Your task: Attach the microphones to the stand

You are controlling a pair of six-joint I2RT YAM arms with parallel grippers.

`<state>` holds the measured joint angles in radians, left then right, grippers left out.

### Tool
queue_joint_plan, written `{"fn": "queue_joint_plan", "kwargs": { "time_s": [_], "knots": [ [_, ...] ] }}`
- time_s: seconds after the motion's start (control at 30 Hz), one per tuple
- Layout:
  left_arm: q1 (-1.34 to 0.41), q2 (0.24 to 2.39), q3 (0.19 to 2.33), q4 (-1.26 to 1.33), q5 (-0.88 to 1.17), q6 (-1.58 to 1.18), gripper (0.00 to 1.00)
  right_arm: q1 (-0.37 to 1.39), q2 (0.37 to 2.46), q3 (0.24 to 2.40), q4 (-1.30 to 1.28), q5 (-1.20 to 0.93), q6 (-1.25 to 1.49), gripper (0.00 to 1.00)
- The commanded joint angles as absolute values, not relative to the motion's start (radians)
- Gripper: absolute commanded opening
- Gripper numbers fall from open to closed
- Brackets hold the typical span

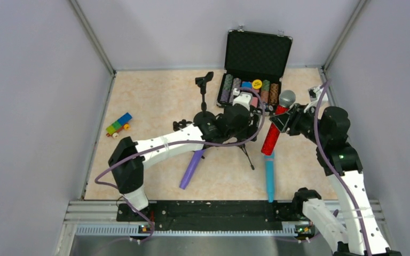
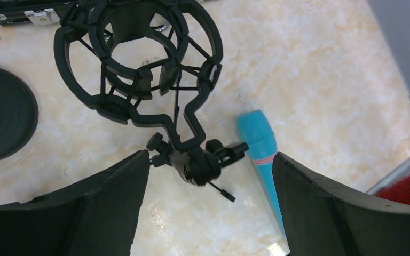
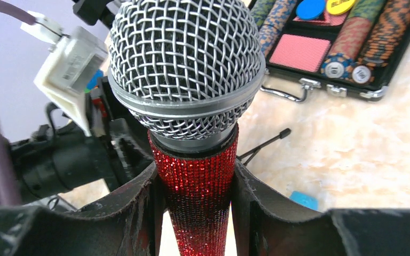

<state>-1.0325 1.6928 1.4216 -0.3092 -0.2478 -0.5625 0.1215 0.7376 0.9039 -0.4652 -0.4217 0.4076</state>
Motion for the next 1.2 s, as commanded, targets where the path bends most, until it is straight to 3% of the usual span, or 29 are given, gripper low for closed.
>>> {"fn": "queue_joint_plan", "kwargs": {
  "time_s": [0.0,0.2,0.27,0.33,0.47,1.17],
  "knots": [
    [-1.044,1.762,1.511,-0.356,-0.356,-0.531,0.85,0.112,0.71,0.962,-0.485,-0.33,0.374,0.0],
    [-1.047,1.824,1.566,-0.376,-0.378,-0.518,0.6,0.112,0.712,0.963,-0.486,-0.347,0.376,0.0],
    [-1.046,1.822,1.563,-0.373,-0.372,-0.509,0.46,0.112,0.71,0.963,-0.486,-0.354,0.378,0.0],
    [-1.046,1.819,1.555,-0.369,-0.369,-0.506,0.25,0.113,0.709,0.96,-0.484,-0.361,0.38,0.0],
    [-1.05,1.802,1.531,-0.361,-0.358,-0.506,0.02,0.112,0.704,0.952,-0.478,-0.371,0.379,0.0],
    [-1.184,1.678,1.427,-0.412,-0.442,-0.425,0.0,0.113,0.698,0.959,-0.403,-0.413,0.401,0.0]
  ]
}}
